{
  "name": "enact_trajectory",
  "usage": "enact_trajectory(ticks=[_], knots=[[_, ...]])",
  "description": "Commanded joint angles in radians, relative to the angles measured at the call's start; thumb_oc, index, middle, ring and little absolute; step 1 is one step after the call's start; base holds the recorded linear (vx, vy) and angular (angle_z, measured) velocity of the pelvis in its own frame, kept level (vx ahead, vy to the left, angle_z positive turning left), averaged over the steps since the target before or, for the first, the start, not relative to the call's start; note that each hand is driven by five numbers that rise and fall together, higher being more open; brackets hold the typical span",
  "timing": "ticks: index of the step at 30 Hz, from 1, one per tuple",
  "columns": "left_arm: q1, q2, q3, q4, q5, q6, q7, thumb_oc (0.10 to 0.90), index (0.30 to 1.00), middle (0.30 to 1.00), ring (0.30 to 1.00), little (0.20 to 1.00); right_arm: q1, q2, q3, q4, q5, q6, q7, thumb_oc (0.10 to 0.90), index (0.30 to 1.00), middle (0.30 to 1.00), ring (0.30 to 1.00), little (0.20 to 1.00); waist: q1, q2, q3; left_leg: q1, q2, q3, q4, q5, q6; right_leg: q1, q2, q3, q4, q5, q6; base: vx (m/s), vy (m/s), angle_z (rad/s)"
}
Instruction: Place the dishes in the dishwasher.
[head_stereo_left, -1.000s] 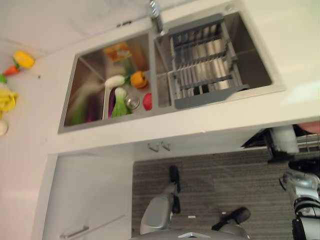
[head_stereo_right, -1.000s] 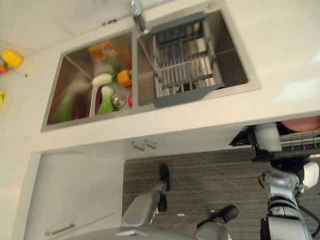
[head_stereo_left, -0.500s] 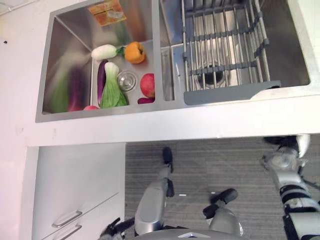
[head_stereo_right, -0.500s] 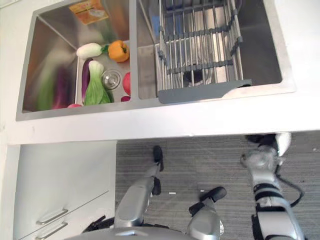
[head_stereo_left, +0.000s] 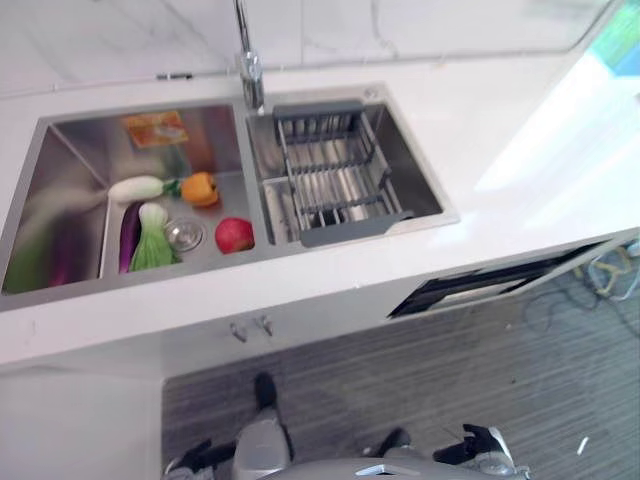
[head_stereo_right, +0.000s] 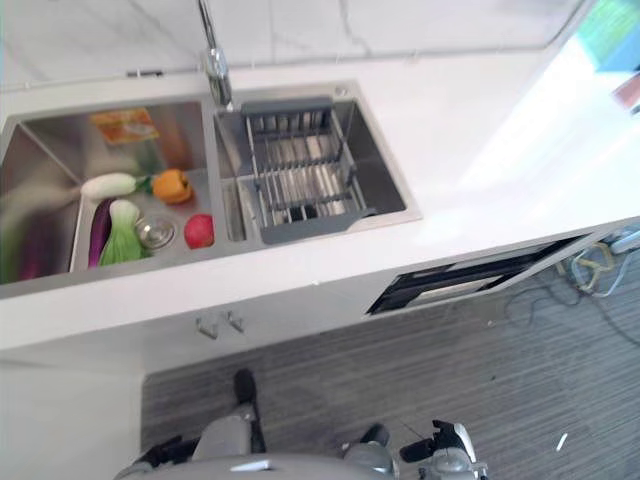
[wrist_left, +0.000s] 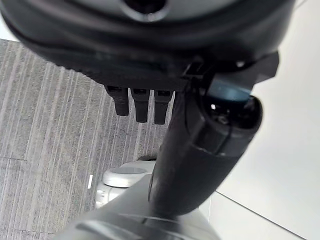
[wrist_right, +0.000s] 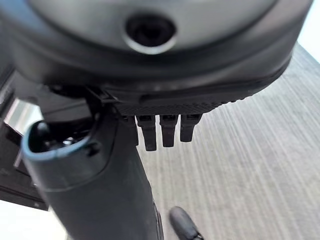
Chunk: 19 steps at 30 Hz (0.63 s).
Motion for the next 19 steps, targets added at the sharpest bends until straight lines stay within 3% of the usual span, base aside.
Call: enact_trajectory(ticks=[1,2,3,4,5,6,7,9,13,19], knots=[[0.058,-0.071,-0.076,0.018,0.066,-0.002,-0.018,0.8,0.9,0.9,0.9,0.9,-0.078,-0.071,-0.031,-0.007,0.011,-0.03,-0.004,0.8,0.9,0.9,0.9,0.9,0.019,0.147,0.009,0.213,0.02,-0.028,-0.22,-0.084,-0.03,-0.116,-0.056,0.104,0.33,-0.006,0.037,0.08,0.16,-0.21],[0.05,-0.07,-0.102,0.004,0.069,-0.008,-0.006,0.8,0.9,0.9,0.9,0.9,-0.08,-0.06,-0.03,-0.007,0.021,-0.031,-0.002,0.8,0.9,0.9,0.9,0.9,-0.013,0.156,0.026,0.251,0.021,-0.046,-0.225,-0.091,-0.013,-0.183,-0.042,0.215,0.469,0.015,0.041,-0.01,0.108,0.01],[0.048,-0.07,-0.102,0.003,0.069,-0.008,-0.006,0.8,0.9,0.9,0.9,0.9,-0.081,-0.06,-0.03,-0.007,0.021,-0.031,-0.002,0.8,0.9,0.9,0.9,0.9,-0.008,0.155,0.026,0.241,0.019,-0.029,-0.223,-0.074,-0.006,-0.191,-0.046,0.206,0.462,0.031,0.029,0.01,0.093,0.32],[0.037,-0.067,-0.105,0.007,0.092,-0.011,0.011,0.8,0.9,0.9,0.9,0.9,-0.08,-0.048,-0.028,0.002,0.026,-0.033,-0.001,0.8,0.9,0.9,0.9,0.9,-0.016,0.157,0.027,0.248,0.026,-0.037,-0.226,-0.078,-0.008,-0.217,-0.009,0.269,0.456,0.007,0.028,0.03,-0.093,0.48],[0.014,-0.073,-0.118,0.027,0.101,-0.01,0.033,0.8,0.9,0.9,0.9,0.9,-0.079,-0.035,-0.028,0.029,0.045,-0.031,-0.009,0.8,0.9,0.9,0.9,0.9,-0.033,0.162,0.029,0.235,0.03,-0.077,-0.218,-0.075,-0.022,-0.218,0.068,0.379,0.303,-0.077,0.0,0.12,-0.15,0.5],[-0.001,-0.075,-0.132,0.034,0.096,-0.013,0.025,0.8,0.9,0.9,0.9,0.9,-0.075,-0.033,-0.033,0.036,0.057,-0.033,-0.011,0.8,0.9,0.9,0.9,0.9,-0.048,0.161,0.028,0.227,0.03,-0.1,-0.217,-0.069,-0.03,-0.225,0.109,0.448,0.238,-0.086,-0.001,0.14,-0.18,0.31],[-0.006,-0.074,-0.136,0.036,0.096,-0.01,0.013,0.8,0.9,0.9,0.9,0.9,-0.065,-0.028,-0.024,0.026,0.055,-0.034,-0.005,0.8,0.9,0.9,0.9,0.9,-0.052,0.155,0.026,0.234,0.028,-0.115,-0.217,-0.07,-0.035,-0.213,0.122,0.463,0.204,-0.099,-0.002,0.12,-0.158,0.26],[-0.011,-0.073,-0.145,0.035,0.11,-0.019,-0.004,0.8,0.9,0.9,0.9,0.9,-0.043,-0.028,0.009,0.026,0.024,-0.036,0.015,0.8,0.9,0.9,0.9,0.9,-0.049,0.141,0.004,0.22,0.029,-0.136,-0.214,-0.064,-0.049,-0.159,0.137,0.425,0.121,-0.103,-0.014,0.11,-0.215,0.69],[0.009,-0.088,-0.172,-0.013,0.1,-0.03,-0.026,0.8,0.9,0.9,0.9,0.9,-0.021,-0.055,0.039,0.007,-0.012,-0.043,0.035,0.8,0.9,0.9,0.9,0.9,-0.049,0.161,-0.014,0.214,0.069,-0.144,-0.215,-0.041,-0.084,-0.095,0.176,0.374,0.024,-0.091,-0.024,0.09,-0.165,0.86],[0.011,-0.1,-0.22,-0.011,0.161,-0.027,-0.032,0.8,0.9,0.9,0.9,0.9,-0.012,-0.061,0.014,0.05,0.01,-0.045,0.029,0.8,0.9,0.9,0.9,0.9,-0.055,0.186,-0.025,0.199,0.113,-0.161,-0.222,-0.008,-0.119,-0.055,0.22,0.342,-0.029,-0.106,-0.05,0.04,-0.114,0.11]])
